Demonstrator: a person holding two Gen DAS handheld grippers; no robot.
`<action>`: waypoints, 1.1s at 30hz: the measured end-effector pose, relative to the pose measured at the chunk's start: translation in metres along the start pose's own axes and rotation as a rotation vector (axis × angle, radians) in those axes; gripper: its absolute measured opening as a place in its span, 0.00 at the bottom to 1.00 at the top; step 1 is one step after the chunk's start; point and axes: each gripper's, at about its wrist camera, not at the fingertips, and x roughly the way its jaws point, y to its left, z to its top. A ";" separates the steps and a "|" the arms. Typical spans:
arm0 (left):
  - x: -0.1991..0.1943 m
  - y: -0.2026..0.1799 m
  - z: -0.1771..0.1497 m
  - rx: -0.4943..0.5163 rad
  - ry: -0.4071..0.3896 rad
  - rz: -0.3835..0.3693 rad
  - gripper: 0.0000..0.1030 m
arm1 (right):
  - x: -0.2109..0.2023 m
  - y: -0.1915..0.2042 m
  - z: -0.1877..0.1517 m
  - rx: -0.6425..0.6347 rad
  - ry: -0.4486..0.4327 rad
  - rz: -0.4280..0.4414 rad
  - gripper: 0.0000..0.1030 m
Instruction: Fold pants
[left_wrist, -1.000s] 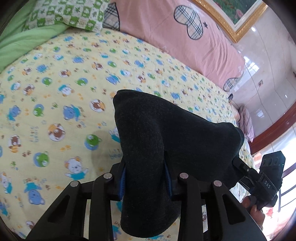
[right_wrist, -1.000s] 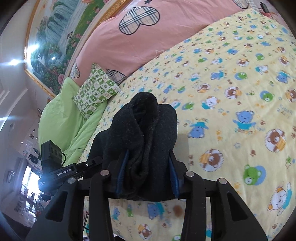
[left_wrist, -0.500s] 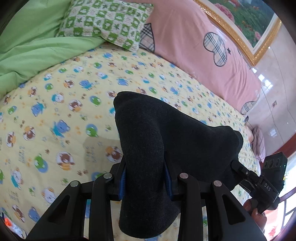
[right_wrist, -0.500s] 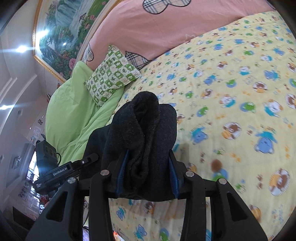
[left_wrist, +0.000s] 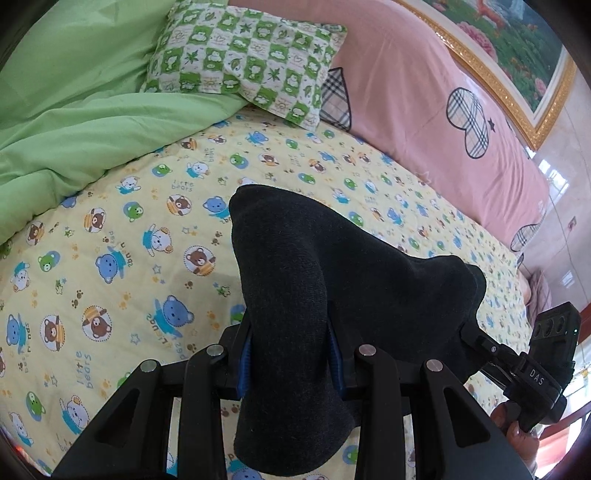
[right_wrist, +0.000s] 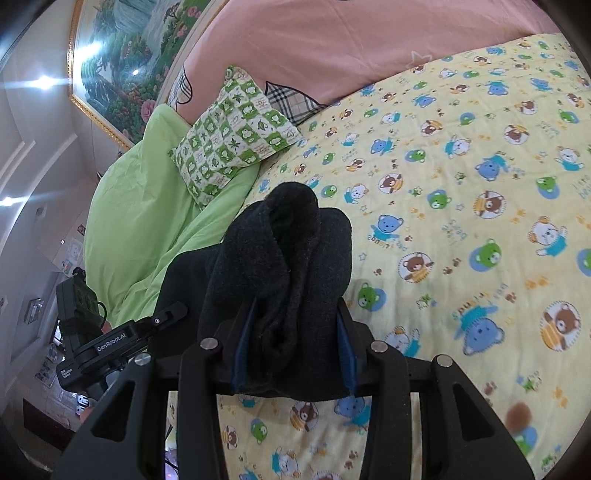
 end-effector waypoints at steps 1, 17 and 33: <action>0.002 0.003 0.001 -0.004 -0.002 0.007 0.32 | 0.003 0.001 0.001 -0.006 0.003 -0.001 0.41; 0.035 0.025 -0.014 0.013 0.022 0.072 0.58 | 0.044 -0.013 0.005 -0.151 -0.049 -0.180 0.63; 0.029 0.029 -0.028 -0.014 0.032 0.093 0.67 | 0.031 -0.039 0.002 -0.066 -0.101 -0.231 0.73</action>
